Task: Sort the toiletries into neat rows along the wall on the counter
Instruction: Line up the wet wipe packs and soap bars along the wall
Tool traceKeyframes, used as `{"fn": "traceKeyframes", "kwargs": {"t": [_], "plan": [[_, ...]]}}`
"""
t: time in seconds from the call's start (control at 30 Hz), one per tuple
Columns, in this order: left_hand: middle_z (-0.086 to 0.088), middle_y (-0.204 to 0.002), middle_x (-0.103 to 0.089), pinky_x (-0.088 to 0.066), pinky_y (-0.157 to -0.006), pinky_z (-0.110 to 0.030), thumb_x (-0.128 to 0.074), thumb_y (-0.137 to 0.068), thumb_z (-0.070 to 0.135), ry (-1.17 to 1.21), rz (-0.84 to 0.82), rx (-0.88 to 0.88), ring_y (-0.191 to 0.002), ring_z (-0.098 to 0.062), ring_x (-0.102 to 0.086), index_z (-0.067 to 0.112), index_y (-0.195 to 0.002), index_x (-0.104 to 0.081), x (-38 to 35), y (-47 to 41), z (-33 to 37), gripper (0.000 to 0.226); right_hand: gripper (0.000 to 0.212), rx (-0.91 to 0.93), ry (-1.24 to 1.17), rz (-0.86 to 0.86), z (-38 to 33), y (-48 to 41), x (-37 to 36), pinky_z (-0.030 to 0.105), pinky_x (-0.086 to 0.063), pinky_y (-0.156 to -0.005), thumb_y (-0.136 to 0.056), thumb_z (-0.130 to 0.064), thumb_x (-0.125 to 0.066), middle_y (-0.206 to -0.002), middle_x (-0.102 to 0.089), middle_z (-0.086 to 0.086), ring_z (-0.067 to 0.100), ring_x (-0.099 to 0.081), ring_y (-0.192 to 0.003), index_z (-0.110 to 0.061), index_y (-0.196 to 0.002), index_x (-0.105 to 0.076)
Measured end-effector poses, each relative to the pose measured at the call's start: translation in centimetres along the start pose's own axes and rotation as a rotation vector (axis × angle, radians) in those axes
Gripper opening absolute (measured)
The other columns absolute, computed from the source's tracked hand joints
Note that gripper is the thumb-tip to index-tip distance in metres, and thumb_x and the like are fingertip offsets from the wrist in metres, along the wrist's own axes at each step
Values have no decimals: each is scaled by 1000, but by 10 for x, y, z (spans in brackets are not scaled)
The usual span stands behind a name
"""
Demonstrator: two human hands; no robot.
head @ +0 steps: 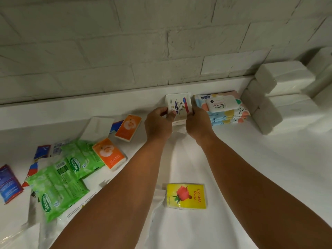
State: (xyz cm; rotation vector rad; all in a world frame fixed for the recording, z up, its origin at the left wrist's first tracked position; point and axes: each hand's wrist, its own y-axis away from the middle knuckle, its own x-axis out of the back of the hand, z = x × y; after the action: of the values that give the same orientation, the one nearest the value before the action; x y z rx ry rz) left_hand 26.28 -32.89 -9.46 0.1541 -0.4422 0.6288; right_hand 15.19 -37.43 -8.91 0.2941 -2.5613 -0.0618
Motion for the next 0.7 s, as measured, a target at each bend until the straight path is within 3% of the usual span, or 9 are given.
{"fn": "traceKeyframes", "kwargs": {"t": [0.13, 0.23, 0.3, 0.33, 0.37, 0.43, 0.5, 0.63, 0.7], "plan": [[-1, -121, -70, -55, -95, -39, -65, -92, 43, -18, -75, 34, -108, -16, -65, 16, -127, -64, 9, 9, 3, 45, 56, -11, -145, -1, -5, 12, 2, 8, -51, -59, -96, -1, -38, -120, -62, -2, 16, -63, -107, -23, -147, -37], [-1, -131, -64, -54, -97, -39, -61, -94, 43, 0, -113, 38, -117, -19, -62, 18, -133, -60, 26, 21, 7, 46, 50, -34, -261, 16, -10, 36, 10, 5, -47, -55, -95, -2, -42, -108, -62, -12, 6, -62, -94, -25, -139, -48], [4, -135, -61, -52, -98, -32, -59, -96, 42, -1, -136, 42, -121, -16, -59, 21, -134, -59, 41, 33, 6, 44, 50, -40, -235, 46, -8, 58, 11, 9, -50, -66, -93, -7, -47, -115, -62, -9, 6, -62, -95, -26, -140, -46], [5, -135, -61, -49, -97, -26, -59, -96, 41, -13, -137, 36, -121, -14, -58, 22, -133, -60, 50, 41, 5, 42, 47, -48, -186, 66, -6, 68, 10, 19, -52, -79, -93, -12, -50, -121, -63, -4, 15, -63, -103, -24, -139, -47], [6, -133, -63, -45, -96, -22, -60, -96, 39, -17, -128, 24, -120, -11, -58, 21, -131, -62, 58, 49, 3, 39, 44, -59, -120, 75, -5, 79, 9, 27, -49, -91, -94, -16, -52, -127, -62, 1, 23, -61, -113, -21, -137, -47], [5, -124, -67, -41, -91, -11, -61, -96, 31, -22, -113, -10, -114, -9, -60, 17, -123, -66, 74, 66, -3, 31, 45, -56, -17, 58, -5, 102, 5, 29, -38, -103, -96, -24, -55, -137, -57, 4, 25, -52, -127, -17, -140, -46], [5, -116, -70, -40, -82, -1, -63, -95, 24, -33, -115, -40, -104, -8, -63, 14, -118, -69, 90, 83, -9, 26, 44, 19, 12, 31, -9, 126, 2, 24, -35, -104, -96, -26, -57, -137, -58, 2, 20, -51, -128, -17, -138, -50], [11, -112, -70, -48, -83, -13, -67, -93, 25, -29, -134, -53, -98, -4, -65, 22, -119, -68, 122, 123, -25, 25, 32, 121, -6, -19, -16, 177, -7, 18, -39, -96, -93, -21, -62, -117, -63, -9, 12, -57, -114, -21, -124, -61], [15, -110, -69, -47, -82, -12, -68, -93, 26, -39, -123, -32, -98, -2, -64, 28, -117, -68, 137, 146, -36, 24, 29, 136, -21, -44, -17, 200, -12, 18, -42, -96, -92, -19, -63, -110, -60, -13, 9, -58, -109, -22, -121, -62]]}}
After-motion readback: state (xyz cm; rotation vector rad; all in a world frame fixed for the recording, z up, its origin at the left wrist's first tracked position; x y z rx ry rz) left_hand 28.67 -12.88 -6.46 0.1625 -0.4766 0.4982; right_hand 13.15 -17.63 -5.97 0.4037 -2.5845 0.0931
